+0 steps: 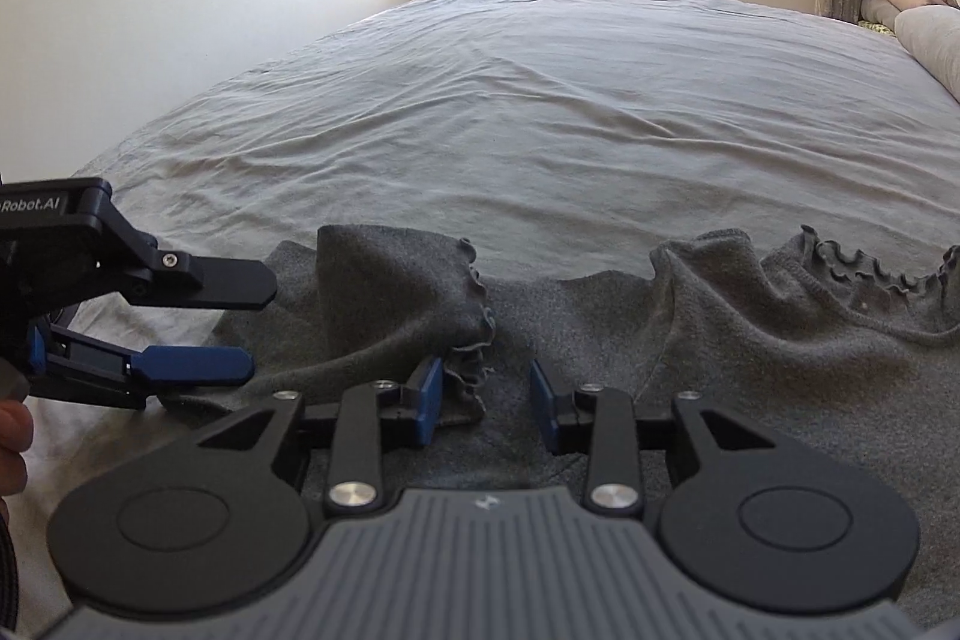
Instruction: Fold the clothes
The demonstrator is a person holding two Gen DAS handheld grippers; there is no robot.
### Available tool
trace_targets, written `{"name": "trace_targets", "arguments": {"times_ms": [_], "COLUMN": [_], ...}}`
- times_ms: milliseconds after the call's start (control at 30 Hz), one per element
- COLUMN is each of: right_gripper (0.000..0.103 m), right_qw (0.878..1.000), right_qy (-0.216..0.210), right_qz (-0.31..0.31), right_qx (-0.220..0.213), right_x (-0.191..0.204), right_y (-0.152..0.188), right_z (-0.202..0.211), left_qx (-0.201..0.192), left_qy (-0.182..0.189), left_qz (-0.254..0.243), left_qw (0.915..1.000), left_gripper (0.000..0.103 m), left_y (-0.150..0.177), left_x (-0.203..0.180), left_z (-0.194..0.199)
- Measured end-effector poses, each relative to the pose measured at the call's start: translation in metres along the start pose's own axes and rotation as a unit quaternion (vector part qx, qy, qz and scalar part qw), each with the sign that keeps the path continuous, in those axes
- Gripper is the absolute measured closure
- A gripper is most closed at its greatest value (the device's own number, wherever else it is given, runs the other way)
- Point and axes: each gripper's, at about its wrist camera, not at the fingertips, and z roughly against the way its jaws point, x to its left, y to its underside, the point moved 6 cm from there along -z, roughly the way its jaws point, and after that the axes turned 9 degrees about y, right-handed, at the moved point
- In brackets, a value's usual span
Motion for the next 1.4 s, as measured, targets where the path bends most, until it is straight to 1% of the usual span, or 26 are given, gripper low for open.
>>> {"name": "trace_targets", "arguments": {"times_ms": [33, 67, 100, 133, 167, 233, 300, 367, 467, 567, 600, 667, 700, 767, 867, 900, 933, 967, 1033, 1100, 1167, 1267, 1400], "right_gripper": [0.067, 0.071, 0.081, 0.086, 0.089, 0.091, 0.095, 0.096, 0.096, 0.096, 0.088, 0.086, 0.085, 0.084, 0.082, 0.088, 0.092, 0.099, 0.1, 0.1, 0.1, 0.1, 0.1], "right_qw": [1.0, 1.0, 1.0, 1.0, 1.0, 1.0, 1.0, 1.0, 1.0, 0.999, 0.999, 0.999, 0.999, 0.999, 1.0, 1.0, 1.0, 1.0, 1.0, 0.999, 0.997, 0.995, 0.997], "right_qy": [0.002, 0.004, 0.002, -0.003, -0.004, -0.002, -0.006, -0.011, -0.005, -0.001, -0.004, -0.013, -0.015, -0.004, 0.013, 0.017, 0.02, 0.017, -0.005, -0.021, -0.043, -0.071, -0.056], "right_qz": [0.005, 0.011, 0.013, 0.014, 0.014, 0.019, 0.009, -0.003, -0.014, -0.033, -0.04, -0.047, -0.047, -0.031, 0.003, 0.012, 0.018, 0.018, -0.002, -0.012, -0.016, -0.011, 0.006], "right_qx": [-0.004, -0.007, -0.009, -0.008, -0.009, -0.011, -0.012, -0.013, -0.019, -0.013, -0.007, 0.007, 0.013, 0.022, 0.008, 0.002, -0.004, -0.011, -0.027, -0.044, -0.055, -0.063, -0.047], "right_x": [0.002, 0.004, 0.006, 0.008, 0.009, 0.011, 0.009, 0.007, 0.003, -0.003, -0.003, -0.002, -0.001, 0.005, 0.013, 0.015, 0.017, 0.017, 0.015, 0.018, 0.025, 0.04, 0.049], "right_y": [0.001, 0.001, 0.001, 0.001, 0.0, -0.002, -0.003, -0.004, -0.006, -0.006, -0.005, -0.003, -0.002, 0.003, 0.009, 0.009, 0.009, 0.007, 0.0, -0.009, -0.017, -0.024, -0.02], "right_z": [0.0, 0.001, 0.001, 0.001, 0.001, 0.002, 0.005, 0.009, 0.017, 0.022, 0.022, 0.019, 0.017, 0.012, 0.01, 0.012, 0.014, 0.016, 0.023, 0.031, 0.038, 0.046, 0.046], "left_qx": [0.0, -0.001, -0.002, -0.003, -0.003, -0.003, -0.004, -0.004, -0.001, 0.0, 0.0, 0.001, 0.001, 0.002, 0.003, 0.004, 0.005, 0.005, 0.006, 0.005, 0.002, -0.004, -0.004], "left_qy": [0.002, 0.004, 0.006, 0.009, 0.012, 0.022, 0.033, 0.034, 0.019, 0.008, 0.008, 0.007, 0.006, 0.005, 0.005, 0.006, 0.007, 0.011, 0.022, 0.042, 0.06, 0.072, 0.064], "left_qz": [0.001, 0.003, 0.004, 0.004, 0.004, 0.003, -0.001, -0.004, -0.005, -0.005, -0.005, -0.006, -0.006, -0.008, -0.01, -0.011, -0.011, -0.011, -0.007, 0.003, 0.013, 0.023, 0.02], "left_qw": [1.0, 1.0, 1.0, 0.9999, 0.9999, 0.9997, 0.9994, 0.9994, 0.9998, 1.0, 1.0, 1.0, 1.0, 1.0, 0.9999, 0.9999, 0.9999, 0.9999, 0.9997, 0.9991, 0.9981, 0.9972, 0.9977], "left_gripper": [0.038, 0.038, 0.038, 0.038, 0.038, 0.038, 0.038, 0.038, 0.038, 0.038, 0.038, 0.038, 0.038, 0.038, 0.038, 0.038, 0.038, 0.038, 0.038, 0.038, 0.038, 0.038, 0.038], "left_y": [0.0, 0.0, 0.0, 0.0, 0.0, 0.001, 0.002, 0.002, 0.003, 0.003, 0.002, 0.002, 0.002, 0.002, 0.002, 0.001, 0.0, 0.0, -0.001, -0.002, -0.004, -0.006, -0.005], "left_x": [0.0, 0.0, 0.0, -0.001, -0.002, -0.004, -0.007, -0.008, -0.006, -0.004, -0.004, -0.004, -0.004, -0.002, -0.003, -0.002, -0.002, -0.002, -0.003, -0.004, -0.004, -0.004, -0.005], "left_z": [0.0, 0.0, 0.001, 0.001, 0.0, 0.0, 0.001, 0.002, 0.0, -0.001, -0.001, -0.001, 0.0, 0.001, 0.001, 0.002, 0.003, 0.003, 0.004, 0.007, 0.011, 0.014, 0.012]}}
